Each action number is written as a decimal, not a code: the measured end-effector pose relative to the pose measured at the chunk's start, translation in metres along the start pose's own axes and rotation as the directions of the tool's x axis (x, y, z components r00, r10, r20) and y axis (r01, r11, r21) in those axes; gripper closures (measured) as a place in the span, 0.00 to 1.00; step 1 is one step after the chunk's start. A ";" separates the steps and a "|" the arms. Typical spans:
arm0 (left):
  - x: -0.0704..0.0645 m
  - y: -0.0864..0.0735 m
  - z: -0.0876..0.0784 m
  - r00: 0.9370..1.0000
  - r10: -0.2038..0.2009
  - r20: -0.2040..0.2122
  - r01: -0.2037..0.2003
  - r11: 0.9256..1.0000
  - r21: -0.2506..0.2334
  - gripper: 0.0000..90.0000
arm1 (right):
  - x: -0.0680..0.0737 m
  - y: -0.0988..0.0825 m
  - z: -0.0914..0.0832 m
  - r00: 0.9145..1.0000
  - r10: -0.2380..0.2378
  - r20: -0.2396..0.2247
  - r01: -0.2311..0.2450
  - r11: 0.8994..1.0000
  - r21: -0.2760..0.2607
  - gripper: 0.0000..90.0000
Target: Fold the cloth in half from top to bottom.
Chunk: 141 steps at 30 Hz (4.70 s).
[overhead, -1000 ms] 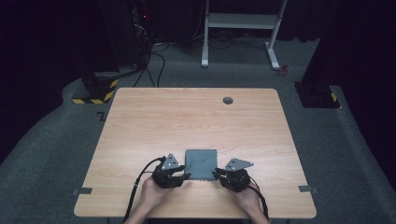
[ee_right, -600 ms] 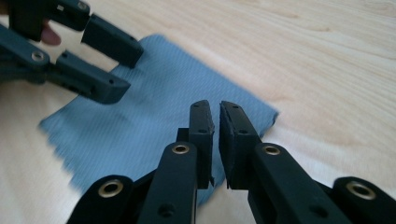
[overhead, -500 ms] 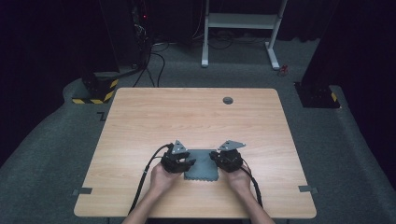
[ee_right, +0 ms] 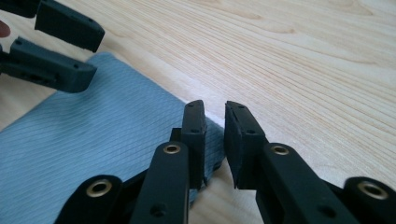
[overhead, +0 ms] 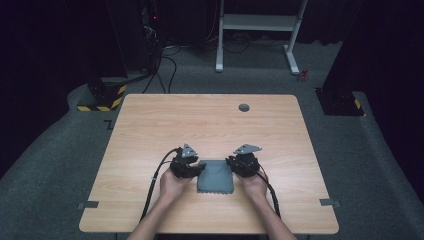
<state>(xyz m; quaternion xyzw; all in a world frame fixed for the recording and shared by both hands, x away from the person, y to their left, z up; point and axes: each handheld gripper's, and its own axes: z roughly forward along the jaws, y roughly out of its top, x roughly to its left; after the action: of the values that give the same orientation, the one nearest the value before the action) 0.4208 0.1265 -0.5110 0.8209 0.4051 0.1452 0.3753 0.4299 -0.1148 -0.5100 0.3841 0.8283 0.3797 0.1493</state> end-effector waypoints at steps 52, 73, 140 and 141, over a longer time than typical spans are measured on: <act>-0.012 0.012 0.003 0.996 0.076 0.037 -0.075 0.997 -0.036 0.69 | -0.002 0.021 0.018 0.999 -0.028 0.019 0.028 1.000 -0.007 0.93; -0.029 -0.027 -0.015 0.983 0.166 0.072 -0.167 0.986 -0.001 0.67 | -0.002 -0.010 0.001 0.999 -0.041 0.004 0.041 0.999 0.014 0.86; 0.034 -0.086 -0.093 0.989 -0.122 -0.079 0.108 0.982 -0.152 0.45 | -0.037 -0.071 -0.107 0.990 0.140 0.032 -0.132 0.975 -0.176 0.64; 0.034 -0.088 -0.093 0.989 -0.115 -0.094 0.101 0.985 -0.140 0.45 | -0.038 -0.072 -0.106 0.990 0.137 0.034 -0.129 0.977 -0.170 0.64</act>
<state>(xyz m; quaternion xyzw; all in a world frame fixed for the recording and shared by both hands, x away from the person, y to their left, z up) 0.3429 0.2335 -0.5147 0.7619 0.4569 0.1932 0.4164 0.3601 -0.2285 -0.4947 0.4334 0.7622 0.4482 0.1739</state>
